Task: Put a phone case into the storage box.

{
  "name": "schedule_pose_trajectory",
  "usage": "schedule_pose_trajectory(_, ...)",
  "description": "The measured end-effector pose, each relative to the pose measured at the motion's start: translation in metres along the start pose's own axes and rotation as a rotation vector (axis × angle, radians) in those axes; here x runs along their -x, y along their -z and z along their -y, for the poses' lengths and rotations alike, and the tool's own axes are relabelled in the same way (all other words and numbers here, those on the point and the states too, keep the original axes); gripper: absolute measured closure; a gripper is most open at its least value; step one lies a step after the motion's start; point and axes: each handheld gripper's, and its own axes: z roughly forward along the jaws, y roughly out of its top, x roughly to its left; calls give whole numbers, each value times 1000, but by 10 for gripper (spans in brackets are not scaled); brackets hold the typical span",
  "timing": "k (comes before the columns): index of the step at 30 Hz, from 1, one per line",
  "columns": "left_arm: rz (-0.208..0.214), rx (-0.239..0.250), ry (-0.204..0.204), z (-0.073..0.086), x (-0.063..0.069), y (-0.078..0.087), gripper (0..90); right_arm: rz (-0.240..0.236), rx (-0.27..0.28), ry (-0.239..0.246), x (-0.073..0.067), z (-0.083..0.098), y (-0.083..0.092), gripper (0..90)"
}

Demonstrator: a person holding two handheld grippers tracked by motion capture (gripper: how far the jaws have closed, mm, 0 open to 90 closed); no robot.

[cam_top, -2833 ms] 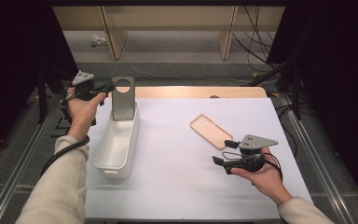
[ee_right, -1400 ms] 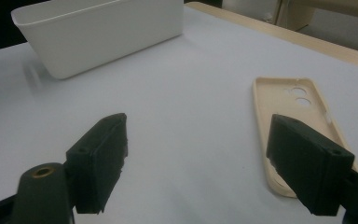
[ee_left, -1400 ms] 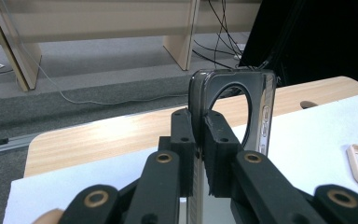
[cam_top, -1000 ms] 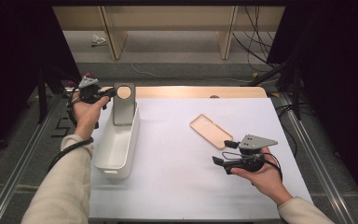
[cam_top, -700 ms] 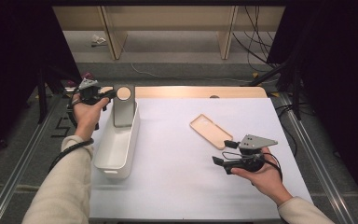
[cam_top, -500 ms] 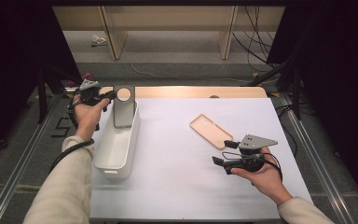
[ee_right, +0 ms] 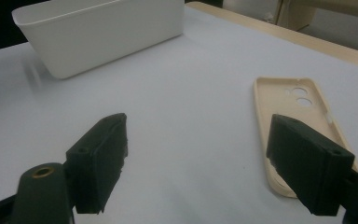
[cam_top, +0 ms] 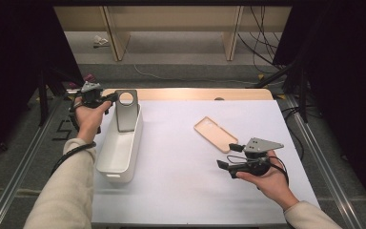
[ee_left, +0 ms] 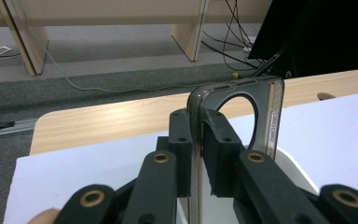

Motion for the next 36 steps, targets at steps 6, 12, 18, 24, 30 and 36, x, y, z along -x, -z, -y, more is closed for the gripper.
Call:
schedule_pose_trajectory(6, -13, -10, -13, 0, -1, -2, 797, -1, -1, 0, 0, 0, 0, 214)
schedule_pose_trajectory(12, -26, -23, -34, -1, 1, -5, 774, -1, -1, 1, 0, 0, 0, 214)
schedule_pose_trajectory(18, -50, -51, -54, 0, 3, -9, 749, -1, -2, 1, 0, 0, 0, 214)
schedule_pose_trajectory(24, -69, -71, -62, 1, 4, -11, 713, -1, -2, 2, 0, 0, 0, 213)
schedule_pose_trajectory(30, -87, -85, -42, -1, 6, -11, 605, -2, -4, 3, 0, 0, -1, 214)
schedule_pose_trajectory(36, -98, -95, -28, -5, 8, -7, 399, -1, -5, 2, 0, 0, -1, 213)
